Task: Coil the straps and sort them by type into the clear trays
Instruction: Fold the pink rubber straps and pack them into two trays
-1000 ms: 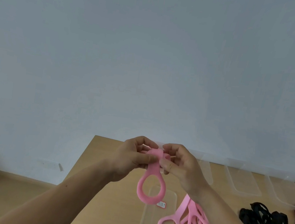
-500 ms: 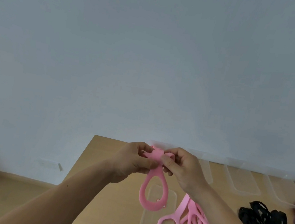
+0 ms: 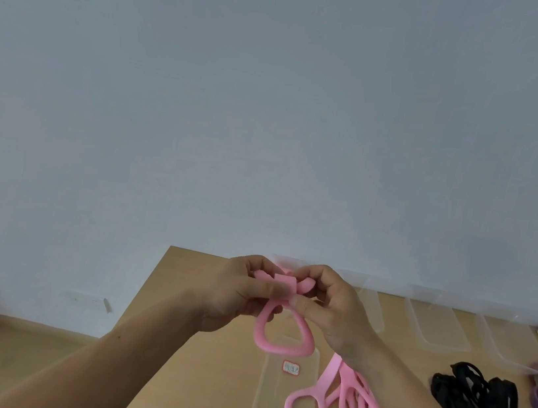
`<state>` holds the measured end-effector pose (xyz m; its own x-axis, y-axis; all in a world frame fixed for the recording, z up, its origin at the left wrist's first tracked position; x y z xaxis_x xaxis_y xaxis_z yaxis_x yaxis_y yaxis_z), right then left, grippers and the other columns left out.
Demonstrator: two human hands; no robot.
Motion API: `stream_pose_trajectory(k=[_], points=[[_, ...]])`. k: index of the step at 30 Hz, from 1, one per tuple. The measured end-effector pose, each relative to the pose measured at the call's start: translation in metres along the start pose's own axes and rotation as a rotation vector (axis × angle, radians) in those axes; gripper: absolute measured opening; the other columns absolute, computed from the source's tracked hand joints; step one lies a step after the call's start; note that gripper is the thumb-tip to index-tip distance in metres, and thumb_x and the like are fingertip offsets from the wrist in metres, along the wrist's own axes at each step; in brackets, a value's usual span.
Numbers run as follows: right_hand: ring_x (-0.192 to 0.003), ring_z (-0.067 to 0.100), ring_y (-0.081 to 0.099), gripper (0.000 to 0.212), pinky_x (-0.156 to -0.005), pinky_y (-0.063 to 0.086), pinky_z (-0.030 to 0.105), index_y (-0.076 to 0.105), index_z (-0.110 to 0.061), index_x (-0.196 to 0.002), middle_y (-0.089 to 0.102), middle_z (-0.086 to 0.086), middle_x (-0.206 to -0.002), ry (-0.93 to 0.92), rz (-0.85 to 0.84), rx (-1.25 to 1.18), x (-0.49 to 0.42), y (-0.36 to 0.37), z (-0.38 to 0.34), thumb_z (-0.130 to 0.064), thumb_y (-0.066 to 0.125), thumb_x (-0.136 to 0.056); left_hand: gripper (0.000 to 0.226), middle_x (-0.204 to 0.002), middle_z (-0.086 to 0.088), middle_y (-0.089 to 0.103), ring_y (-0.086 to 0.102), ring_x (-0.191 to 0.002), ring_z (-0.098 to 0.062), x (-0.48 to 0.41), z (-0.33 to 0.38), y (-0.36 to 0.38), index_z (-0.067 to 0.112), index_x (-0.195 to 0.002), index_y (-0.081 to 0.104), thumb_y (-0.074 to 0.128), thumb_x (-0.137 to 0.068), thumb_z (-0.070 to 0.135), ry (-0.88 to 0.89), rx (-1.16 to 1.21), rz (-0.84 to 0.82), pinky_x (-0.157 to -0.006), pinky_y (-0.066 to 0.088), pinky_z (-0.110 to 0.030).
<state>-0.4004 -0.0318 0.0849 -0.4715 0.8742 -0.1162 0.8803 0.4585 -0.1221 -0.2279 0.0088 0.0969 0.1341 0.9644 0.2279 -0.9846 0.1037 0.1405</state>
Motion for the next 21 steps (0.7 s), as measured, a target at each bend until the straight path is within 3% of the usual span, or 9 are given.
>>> stream_pose_trajectory(k=[6,8,11,14,17,19,21], points=[[-0.081,0.026,0.069,0.025,-0.072,0.056,0.035,0.068,-0.015,-0.101,0.071,0.010,-0.093,0.105,-0.009,-0.130,0.0008,-0.0048,-0.0010,-0.028,0.073,-0.080,0.038,-0.089,-0.015,0.068,0.067,-0.077,-0.029,-0.0017,-0.0026,0.0024,0.003,-0.102,0.063,0.083,-0.069,0.007,0.115,-0.069,0.021,-0.077,0.058,-0.037],[-0.077,0.027,0.068,0.029,-0.070,0.055,0.037,0.069,-0.013,-0.096,0.072,0.011,-0.086,0.154,-0.018,-0.114,0.0003,-0.0051,-0.0019,-0.039,0.074,-0.083,0.036,-0.091,-0.014,0.065,0.067,-0.078,-0.026,-0.0030,-0.0030,0.0034,0.004,-0.101,0.064,0.083,-0.071,0.002,0.153,-0.084,0.018,-0.075,0.056,-0.033],[-0.066,0.023,0.068,0.035,-0.060,0.055,0.029,0.070,-0.016,-0.081,0.071,0.007,-0.074,0.192,-0.032,-0.042,0.0002,-0.0033,-0.0041,-0.050,0.072,-0.072,0.033,-0.093,-0.013,0.067,0.071,-0.087,-0.031,-0.0044,-0.0045,0.0056,0.004,-0.103,0.063,0.081,-0.076,-0.001,0.200,-0.120,-0.005,-0.081,0.058,-0.036],[-0.064,0.014,0.068,0.030,-0.059,0.053,0.023,0.071,-0.014,-0.085,0.071,0.000,-0.070,0.162,0.016,0.018,-0.0012,-0.0050,-0.0039,-0.040,0.078,-0.074,0.035,-0.095,-0.016,0.068,0.071,-0.094,-0.035,-0.0048,-0.0059,0.0066,0.007,-0.104,0.062,0.081,-0.075,0.002,0.220,-0.175,0.021,-0.091,0.057,-0.046],[-0.066,0.012,0.069,0.012,-0.060,0.053,0.018,0.072,-0.016,-0.087,0.073,-0.001,-0.074,0.113,0.043,-0.008,-0.0024,-0.0067,-0.0023,-0.018,0.080,-0.079,0.047,-0.098,-0.008,0.068,0.070,-0.086,-0.020,-0.0051,-0.0053,0.0045,0.014,-0.112,0.059,0.083,-0.072,0.005,0.176,-0.225,0.029,-0.079,0.059,-0.032],[-0.072,0.013,0.070,0.018,-0.064,0.054,0.019,0.073,-0.017,-0.091,0.074,0.000,-0.081,0.084,0.052,-0.028,-0.0024,-0.0059,-0.0033,-0.014,0.082,-0.076,0.046,-0.096,-0.004,0.070,0.069,-0.083,-0.015,-0.0027,-0.0040,0.0037,0.015,-0.113,0.059,0.081,-0.073,0.006,0.127,-0.234,-0.016,-0.073,0.055,-0.025],[-0.077,0.012,0.071,0.026,-0.066,0.054,0.018,0.072,-0.017,-0.095,0.075,-0.001,-0.086,0.046,0.057,-0.010,-0.0021,-0.0037,-0.0056,-0.018,0.085,-0.072,0.032,-0.094,-0.006,0.071,0.069,-0.082,-0.020,0.0006,-0.0022,0.0040,0.013,-0.108,0.065,0.074,-0.078,0.007,0.100,-0.222,-0.092,-0.072,0.055,-0.026]])
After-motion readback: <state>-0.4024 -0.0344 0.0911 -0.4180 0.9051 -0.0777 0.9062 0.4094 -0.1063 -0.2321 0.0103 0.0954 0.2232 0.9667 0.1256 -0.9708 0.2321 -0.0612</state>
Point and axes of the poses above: each hand's wrist, its own x-axis away from the middle knuckle, its own y-axis out of the palm, z = x × y, the point moved 3 cm from there along -x, towards the middle knuckle
